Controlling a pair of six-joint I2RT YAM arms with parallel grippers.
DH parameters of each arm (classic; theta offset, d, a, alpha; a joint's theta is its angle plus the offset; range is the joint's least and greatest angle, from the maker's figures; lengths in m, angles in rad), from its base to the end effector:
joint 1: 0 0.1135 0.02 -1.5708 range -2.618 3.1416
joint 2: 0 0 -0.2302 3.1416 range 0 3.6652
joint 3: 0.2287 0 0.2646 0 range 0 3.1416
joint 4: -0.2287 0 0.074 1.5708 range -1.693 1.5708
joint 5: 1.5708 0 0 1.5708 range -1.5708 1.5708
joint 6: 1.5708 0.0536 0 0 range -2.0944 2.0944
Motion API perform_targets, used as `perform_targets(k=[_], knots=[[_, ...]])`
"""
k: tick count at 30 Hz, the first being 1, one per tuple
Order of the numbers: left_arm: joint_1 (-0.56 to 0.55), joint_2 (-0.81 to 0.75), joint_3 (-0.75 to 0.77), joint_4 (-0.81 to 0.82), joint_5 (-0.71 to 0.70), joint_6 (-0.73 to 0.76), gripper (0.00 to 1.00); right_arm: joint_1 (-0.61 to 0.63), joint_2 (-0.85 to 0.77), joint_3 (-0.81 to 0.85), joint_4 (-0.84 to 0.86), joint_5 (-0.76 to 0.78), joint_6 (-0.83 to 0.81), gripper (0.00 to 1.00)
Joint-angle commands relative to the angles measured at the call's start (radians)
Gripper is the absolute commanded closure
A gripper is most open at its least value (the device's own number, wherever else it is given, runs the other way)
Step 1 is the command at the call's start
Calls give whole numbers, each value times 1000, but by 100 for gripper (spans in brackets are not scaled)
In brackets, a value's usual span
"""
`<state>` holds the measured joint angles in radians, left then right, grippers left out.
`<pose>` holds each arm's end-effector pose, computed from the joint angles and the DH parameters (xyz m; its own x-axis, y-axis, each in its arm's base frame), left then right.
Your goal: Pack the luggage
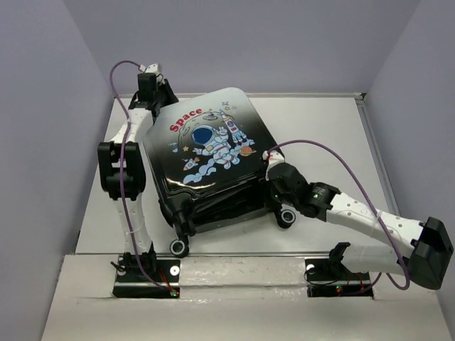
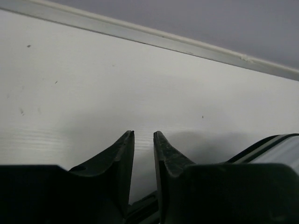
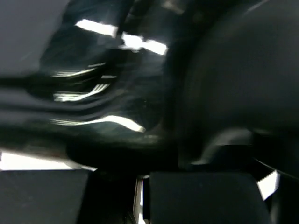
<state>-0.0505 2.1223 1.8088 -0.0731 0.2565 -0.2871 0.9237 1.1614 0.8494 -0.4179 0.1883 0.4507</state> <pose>0.5195 -0.0399 0.2397 -0.4414 -0.2519 -0.8612 0.1653 0.9205 -0.3540 0.1807 0.2225 0.2182 -0.6666 -0.1724 -0.7252 -0.4547 0.8650 0.2123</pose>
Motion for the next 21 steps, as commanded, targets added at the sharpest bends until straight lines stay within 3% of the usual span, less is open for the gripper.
perform_targets(k=[1, 7, 14, 16, 17, 19, 21], knots=[[-20, -212, -334, 27, -109, -86, 73, -153, 36, -35, 282, -30, -4, 93], [-20, -450, -680, 26, -134, -167, 79, -302, 193, 101, 442, -240, -60, 93], [-18, -847, -1020, 23, -57, -227, 80, -372, 530, 520, 435, -518, -50, 93], [-32, -997, -1110, 9, -24, -233, 79, -382, 686, 776, 332, -634, -47, 93], [-38, -1047, -1137, -13, -20, -245, 79, -382, 745, 985, 282, -660, -47, 92], [-63, -1174, -1184, -30, -16, -264, 78, -382, 858, 1208, 110, -705, -49, 89], [-95, -1246, -1226, -54, -11, -294, 77, -391, 986, 1386, 0, -696, -50, 70]])
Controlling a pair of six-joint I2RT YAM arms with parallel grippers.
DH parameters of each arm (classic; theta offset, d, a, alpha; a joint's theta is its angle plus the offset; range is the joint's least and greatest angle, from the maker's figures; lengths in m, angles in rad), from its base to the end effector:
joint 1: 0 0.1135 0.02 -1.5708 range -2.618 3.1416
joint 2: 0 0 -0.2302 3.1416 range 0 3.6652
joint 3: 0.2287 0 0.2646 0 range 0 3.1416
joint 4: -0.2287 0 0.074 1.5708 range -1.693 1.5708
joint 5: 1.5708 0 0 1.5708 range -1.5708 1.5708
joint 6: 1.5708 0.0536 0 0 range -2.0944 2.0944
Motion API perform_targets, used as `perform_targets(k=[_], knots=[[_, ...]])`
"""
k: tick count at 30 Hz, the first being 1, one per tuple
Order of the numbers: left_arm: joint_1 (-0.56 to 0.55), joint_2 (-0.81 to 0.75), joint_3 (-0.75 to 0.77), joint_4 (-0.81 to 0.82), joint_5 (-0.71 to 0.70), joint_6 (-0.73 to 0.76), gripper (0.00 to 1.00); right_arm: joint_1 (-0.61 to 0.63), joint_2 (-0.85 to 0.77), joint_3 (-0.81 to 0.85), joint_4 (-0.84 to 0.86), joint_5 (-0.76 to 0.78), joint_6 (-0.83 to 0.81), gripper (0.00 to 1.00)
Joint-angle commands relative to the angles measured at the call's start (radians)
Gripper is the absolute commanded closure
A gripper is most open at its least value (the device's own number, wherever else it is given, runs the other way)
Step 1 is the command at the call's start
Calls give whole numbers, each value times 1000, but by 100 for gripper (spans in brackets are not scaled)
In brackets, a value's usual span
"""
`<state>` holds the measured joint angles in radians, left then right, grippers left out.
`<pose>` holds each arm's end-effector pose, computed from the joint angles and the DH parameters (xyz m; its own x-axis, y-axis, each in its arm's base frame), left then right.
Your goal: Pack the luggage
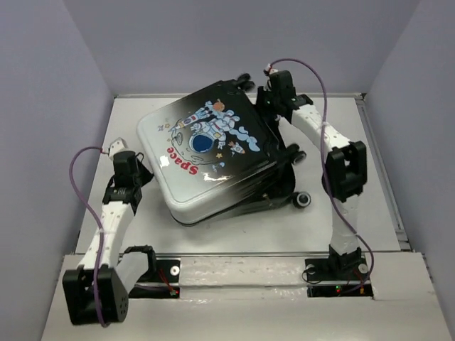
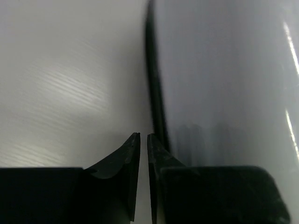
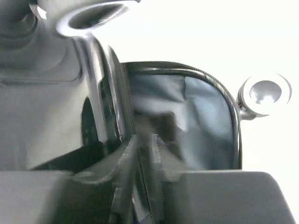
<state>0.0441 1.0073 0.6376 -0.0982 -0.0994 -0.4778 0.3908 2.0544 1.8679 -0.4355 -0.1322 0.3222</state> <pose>0.2722 0.0173 0.2135 -0.3393 -0.4730 -0.8131 -0.3247 0.8702 -0.3707 0.4547 0.1950 0.2544 -0.6619 0.0668 -0.7466 -0.2815 0.9010 0.3302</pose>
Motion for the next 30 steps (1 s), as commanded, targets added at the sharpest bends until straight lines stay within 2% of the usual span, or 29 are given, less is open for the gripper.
perform_targets(k=[1, 4, 7, 11, 12, 13, 16, 17, 18, 22, 25, 30], knots=[[-202, -197, -74, -32, 342, -116, 76, 141, 108, 445, -35, -359, 75, 54], [-246, -294, -90, -52, 326, -152, 75, 118, 23, 383, -46, -340, 60, 37], [-266, -361, -92, -66, 308, -166, 74, 109, -89, 263, -48, -330, -12, 36], [-268, -366, -70, -17, 291, -170, 65, 109, -352, -22, -39, -273, -112, 36], [-268, -331, -59, 7, 290, -170, 64, 109, -402, -74, -28, -242, -123, 39], [-268, -311, -29, 24, 291, -165, 63, 109, -452, -131, -19, -142, -121, 59], [-268, -204, 39, 78, 262, -154, 57, 100, -645, -358, 10, 46, -101, 93], [-268, -178, 81, 89, 253, -147, 55, 100, -696, -418, 24, 64, -88, 93], [-268, -133, 99, 124, 239, -145, 52, 100, -797, -547, 62, 71, -57, 93], [-268, -78, 203, 161, 183, -147, 49, 100, -1022, -847, 156, 71, -5, 93], [-265, -62, 279, 192, 141, -139, 34, 100, -1114, -1005, 182, 126, 37, 93], [-225, 50, 519, 37, 110, -64, 28, 89, -1171, -1112, 167, 249, 127, 93]])
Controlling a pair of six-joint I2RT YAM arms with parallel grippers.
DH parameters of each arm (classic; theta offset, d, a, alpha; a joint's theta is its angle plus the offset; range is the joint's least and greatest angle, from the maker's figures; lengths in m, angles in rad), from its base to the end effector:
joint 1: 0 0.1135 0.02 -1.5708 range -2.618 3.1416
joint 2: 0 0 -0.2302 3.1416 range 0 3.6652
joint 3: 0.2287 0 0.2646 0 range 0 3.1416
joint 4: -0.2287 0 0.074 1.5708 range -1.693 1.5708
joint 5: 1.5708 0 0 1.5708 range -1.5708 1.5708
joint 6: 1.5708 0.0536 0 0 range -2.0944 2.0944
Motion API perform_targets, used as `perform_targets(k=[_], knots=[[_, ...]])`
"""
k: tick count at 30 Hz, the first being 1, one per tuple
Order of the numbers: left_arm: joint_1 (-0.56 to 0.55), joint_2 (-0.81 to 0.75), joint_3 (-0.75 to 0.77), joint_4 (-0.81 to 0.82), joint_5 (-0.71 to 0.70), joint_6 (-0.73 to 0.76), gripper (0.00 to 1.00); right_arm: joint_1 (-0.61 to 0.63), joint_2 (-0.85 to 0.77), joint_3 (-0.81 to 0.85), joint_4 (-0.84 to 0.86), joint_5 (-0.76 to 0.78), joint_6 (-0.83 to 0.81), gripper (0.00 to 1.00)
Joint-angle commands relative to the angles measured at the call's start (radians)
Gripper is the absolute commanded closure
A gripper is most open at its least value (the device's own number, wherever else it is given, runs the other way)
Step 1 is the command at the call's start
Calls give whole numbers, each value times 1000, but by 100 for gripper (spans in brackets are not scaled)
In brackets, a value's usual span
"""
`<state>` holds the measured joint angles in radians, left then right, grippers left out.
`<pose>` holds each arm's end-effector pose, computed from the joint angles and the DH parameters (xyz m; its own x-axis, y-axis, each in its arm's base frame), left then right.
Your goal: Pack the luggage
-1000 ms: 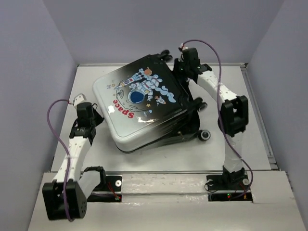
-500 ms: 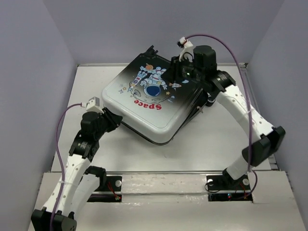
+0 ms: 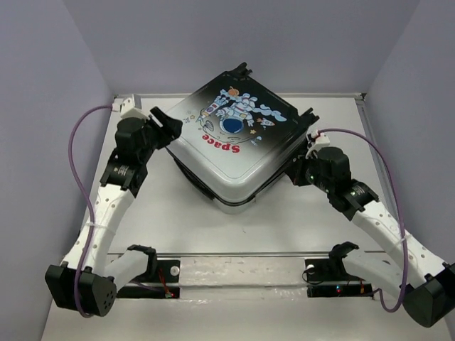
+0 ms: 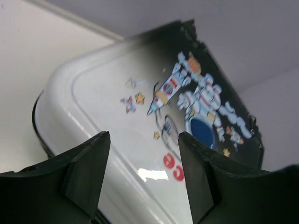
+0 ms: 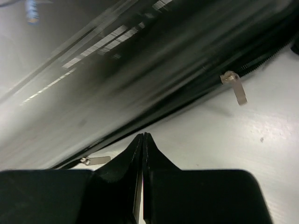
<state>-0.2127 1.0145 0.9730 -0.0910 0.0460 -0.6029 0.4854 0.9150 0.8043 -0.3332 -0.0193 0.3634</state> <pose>0.2779 -0.0625 0.3414 -0.2512 -0.5252 -0.8130 0.1372 0.8122 -0.5671 0.2274 0.1211 0.2723 -0.5263 0.1242 -0.8412 -0.3154 0.8902 0.3288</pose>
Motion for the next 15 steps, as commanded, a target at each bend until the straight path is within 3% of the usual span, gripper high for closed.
perform_targets(k=[1, 5, 9, 15], knots=[[53, 44, 196, 36, -69, 61, 27, -16, -34, -59, 62, 156, 95, 93], [188, 169, 307, 24, 23, 60, 25, -50, -35, -88, 63, 202, 118, 93], [258, 468, 487, -21, 151, 68, 26, -99, 51, -97, 124, 159, 118, 93], [334, 709, 563, -21, 293, 31, 27, -133, 188, -102, 250, 68, 149, 93]])
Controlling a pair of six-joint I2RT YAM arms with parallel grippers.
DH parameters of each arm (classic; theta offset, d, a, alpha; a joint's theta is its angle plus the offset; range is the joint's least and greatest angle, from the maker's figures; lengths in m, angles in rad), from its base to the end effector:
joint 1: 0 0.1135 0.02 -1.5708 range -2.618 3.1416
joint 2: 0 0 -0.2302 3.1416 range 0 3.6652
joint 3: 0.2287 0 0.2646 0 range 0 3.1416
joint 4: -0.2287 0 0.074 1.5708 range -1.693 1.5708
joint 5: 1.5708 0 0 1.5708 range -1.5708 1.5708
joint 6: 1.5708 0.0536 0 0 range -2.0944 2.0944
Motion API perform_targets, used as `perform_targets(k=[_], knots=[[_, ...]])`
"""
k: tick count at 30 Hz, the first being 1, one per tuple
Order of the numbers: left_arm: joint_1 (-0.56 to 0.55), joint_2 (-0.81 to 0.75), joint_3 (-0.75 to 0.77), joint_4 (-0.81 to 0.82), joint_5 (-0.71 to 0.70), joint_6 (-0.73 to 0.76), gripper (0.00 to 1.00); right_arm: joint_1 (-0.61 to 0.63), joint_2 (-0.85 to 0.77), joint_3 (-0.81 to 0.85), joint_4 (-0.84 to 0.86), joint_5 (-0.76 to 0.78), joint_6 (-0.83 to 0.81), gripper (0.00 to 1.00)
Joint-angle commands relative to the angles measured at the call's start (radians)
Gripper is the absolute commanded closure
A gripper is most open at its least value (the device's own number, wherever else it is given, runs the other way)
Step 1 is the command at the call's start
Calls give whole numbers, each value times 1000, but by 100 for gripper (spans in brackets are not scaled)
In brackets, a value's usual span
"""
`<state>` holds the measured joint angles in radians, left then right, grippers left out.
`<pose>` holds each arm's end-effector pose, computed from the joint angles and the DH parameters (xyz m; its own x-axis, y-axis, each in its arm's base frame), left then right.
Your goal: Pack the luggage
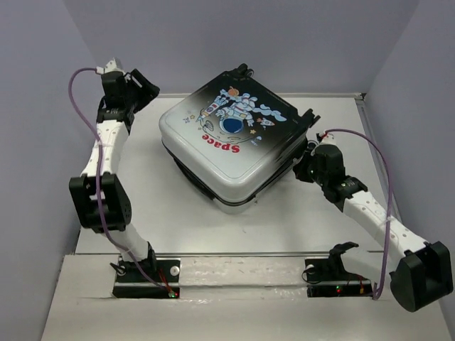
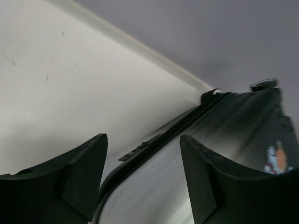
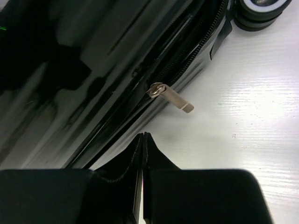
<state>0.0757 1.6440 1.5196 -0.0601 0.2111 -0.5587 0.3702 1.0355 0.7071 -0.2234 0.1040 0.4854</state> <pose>0.4239 0.0209 0.3474 -0.2248 -0.5369 -0.8132 0.0145 0.8326 -0.5537 0.2577 0.0940 0.2184 -0.5617 0.2798 -0.7786 -0.0174 0.9369 0.3492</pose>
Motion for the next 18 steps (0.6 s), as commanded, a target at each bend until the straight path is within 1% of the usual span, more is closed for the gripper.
perform_targets(k=[1, 5, 7, 11, 13, 14, 15, 17, 18], knots=[[53, 85, -14, -40, 132, -18, 27, -17, 105, -1, 153, -72, 31, 93], [87, 128, -64, 11, 154, -55, 27, -27, 169, 11, 220, -95, 48, 93], [87, 184, -59, 19, 172, -52, 28, -27, 207, 26, 286, -144, 53, 93], [76, 284, -45, 22, 270, -41, 29, -27, 258, 64, 344, -179, 50, 93], [73, 263, -85, 51, 261, -41, 30, -27, 305, 93, 386, -214, 42, 93], [73, 249, -138, 57, 254, -46, 30, -27, 326, 106, 404, -263, 36, 93], [75, 237, -160, 81, 248, -47, 30, -27, 348, 118, 420, -283, 33, 93], [73, 195, -208, 97, 228, -50, 30, -27, 423, 166, 475, -329, 22, 93], [73, 180, -269, 118, 223, -59, 30, -27, 449, 186, 495, -380, 3, 93]])
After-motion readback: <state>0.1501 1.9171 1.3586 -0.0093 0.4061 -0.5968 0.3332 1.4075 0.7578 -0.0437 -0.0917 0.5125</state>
